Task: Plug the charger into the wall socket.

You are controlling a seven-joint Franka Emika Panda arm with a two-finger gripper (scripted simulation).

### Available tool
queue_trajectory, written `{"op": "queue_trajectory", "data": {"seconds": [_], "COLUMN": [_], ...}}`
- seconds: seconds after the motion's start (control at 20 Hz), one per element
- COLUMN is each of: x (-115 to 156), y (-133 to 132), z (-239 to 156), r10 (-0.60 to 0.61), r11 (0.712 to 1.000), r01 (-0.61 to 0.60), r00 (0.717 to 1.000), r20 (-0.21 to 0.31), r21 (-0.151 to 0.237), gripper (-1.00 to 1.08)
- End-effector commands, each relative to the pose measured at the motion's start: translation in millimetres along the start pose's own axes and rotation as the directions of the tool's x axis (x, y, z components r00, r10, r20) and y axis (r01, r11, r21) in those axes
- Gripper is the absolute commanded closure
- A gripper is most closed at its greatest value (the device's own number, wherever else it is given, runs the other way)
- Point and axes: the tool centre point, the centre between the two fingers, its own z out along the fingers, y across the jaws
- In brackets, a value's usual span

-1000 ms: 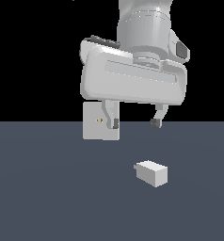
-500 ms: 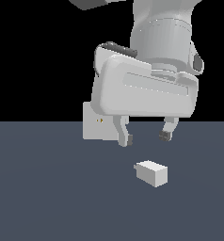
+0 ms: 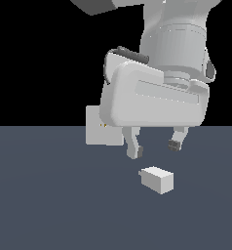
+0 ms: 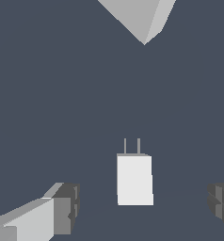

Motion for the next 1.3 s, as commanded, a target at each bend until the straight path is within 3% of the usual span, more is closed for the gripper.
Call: {"op": "queue_trajectory", "data": {"seconds": [0.0,0.95,1.0,1.25], "x": [0.1,-8.0,-8.0,-8.0], "y": [0.0,-0.1,-0.1,-0.1], "z": [0.2,49.9,49.9,49.9], "r10": [0.0,-0.002,-0.002,-0.002], "r11": [1.0,1.0,1.0,1.0], "r01": [0.0,0.002,0.002,0.002], "r00": [1.0,1.0,1.0,1.0], "r20": [0.0,0.0,0.0,0.0], "r21": [0.0,0.0,0.0,0.0], "gripper": [-0.92,-0.92,1.08,1.08]}}
